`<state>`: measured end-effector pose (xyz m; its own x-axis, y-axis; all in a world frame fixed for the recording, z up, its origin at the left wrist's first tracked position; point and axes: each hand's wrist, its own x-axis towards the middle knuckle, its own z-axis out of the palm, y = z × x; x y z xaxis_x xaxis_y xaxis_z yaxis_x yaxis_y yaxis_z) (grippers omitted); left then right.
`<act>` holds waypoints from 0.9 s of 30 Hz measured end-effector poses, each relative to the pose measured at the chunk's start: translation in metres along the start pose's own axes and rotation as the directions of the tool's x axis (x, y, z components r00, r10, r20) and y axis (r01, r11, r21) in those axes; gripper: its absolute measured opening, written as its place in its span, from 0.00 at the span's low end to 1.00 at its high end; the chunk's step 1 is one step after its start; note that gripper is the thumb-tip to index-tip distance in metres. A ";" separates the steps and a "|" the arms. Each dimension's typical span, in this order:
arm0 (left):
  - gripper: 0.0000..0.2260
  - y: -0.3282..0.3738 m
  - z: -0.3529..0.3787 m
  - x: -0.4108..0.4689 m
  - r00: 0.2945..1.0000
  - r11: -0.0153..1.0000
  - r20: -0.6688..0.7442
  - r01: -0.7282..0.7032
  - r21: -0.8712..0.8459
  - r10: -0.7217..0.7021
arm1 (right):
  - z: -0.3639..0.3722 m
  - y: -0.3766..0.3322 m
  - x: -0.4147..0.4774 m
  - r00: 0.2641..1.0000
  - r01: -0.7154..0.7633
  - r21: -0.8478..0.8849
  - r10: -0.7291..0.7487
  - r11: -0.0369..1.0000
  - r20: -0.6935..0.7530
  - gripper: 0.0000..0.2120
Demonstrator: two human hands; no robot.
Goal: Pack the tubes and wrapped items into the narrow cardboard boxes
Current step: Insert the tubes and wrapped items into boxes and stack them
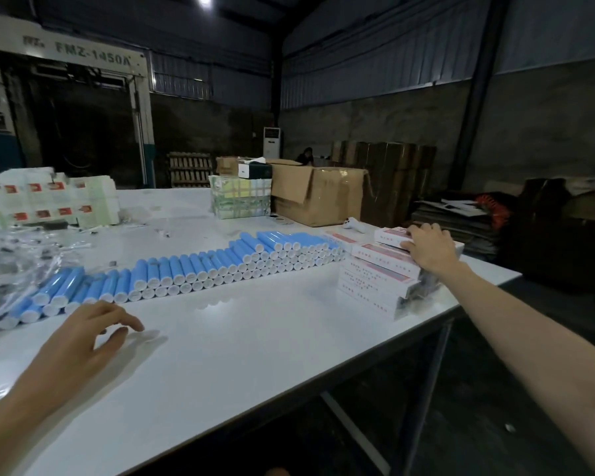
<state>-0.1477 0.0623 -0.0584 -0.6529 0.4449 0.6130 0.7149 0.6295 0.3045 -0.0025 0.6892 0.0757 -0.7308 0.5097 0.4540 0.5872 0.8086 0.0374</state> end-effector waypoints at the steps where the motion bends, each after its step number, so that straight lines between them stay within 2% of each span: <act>1: 0.23 0.001 -0.002 0.000 1.000 1.000 0.005 -0.004 0.001 0.004 | 0.002 0.000 -0.001 1.000 -0.005 0.002 0.005 1.000 -0.001 0.19; 7: 0.24 0.013 -0.008 -0.003 1.000 0.999 0.002 -0.006 -0.049 0.007 | -0.002 -0.004 -0.004 1.000 -0.019 -0.017 0.020 1.000 0.010 0.18; 10: 0.20 0.023 -0.012 -0.005 1.000 0.998 -0.011 0.010 -0.069 -0.011 | -0.008 -0.029 -0.005 0.985 0.032 0.007 -0.031 0.999 -0.168 0.15; 12: 0.17 0.029 -0.014 -0.005 0.999 0.996 -0.009 0.042 -0.078 -0.042 | -0.016 -0.069 -0.008 0.951 0.127 0.081 -0.098 0.989 -0.293 0.13; 14: 0.15 0.033 -0.016 -0.006 0.994 0.991 -0.004 0.104 -0.084 -0.105 | -0.025 -0.122 -0.015 0.917 0.255 0.173 -0.180 0.951 -0.357 0.11; 17: 0.08 0.040 -0.020 -0.008 0.980 0.976 -0.033 0.193 -0.102 -0.197 | -0.032 -0.214 -0.041 0.893 0.407 0.414 -0.259 0.814 -0.367 0.11; 21: 0.04 0.048 -0.029 -0.012 0.955 0.957 -0.078 0.283 -0.061 -0.288 | -0.035 -0.339 -0.100 0.866 0.487 0.698 -0.394 0.525 -0.307 0.11; 23: 0.03 0.049 -0.033 -0.013 0.932 0.936 -0.087 0.351 -0.022 -0.351 | -0.033 -0.391 -0.133 0.843 0.474 0.785 -0.465 0.398 -0.272 0.10; 25: 0.03 0.049 -0.037 -0.016 0.903 0.905 -0.096 0.423 0.035 -0.419 | -0.026 -0.432 -0.160 0.848 0.393 0.876 -0.480 0.281 -0.226 0.12; 27: 0.03 0.048 -0.040 -0.017 0.871 0.869 -0.103 0.488 0.080 -0.480 | -0.015 -0.461 -0.178 0.859 0.292 0.934 -0.487 0.207 -0.161 0.13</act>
<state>-0.0916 0.0593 -0.0249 -0.8859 0.0201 0.4634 0.2830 0.8150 0.5056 -0.1377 0.2212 -0.0090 -0.8572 -0.0032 0.5150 -0.4173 0.5905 -0.6908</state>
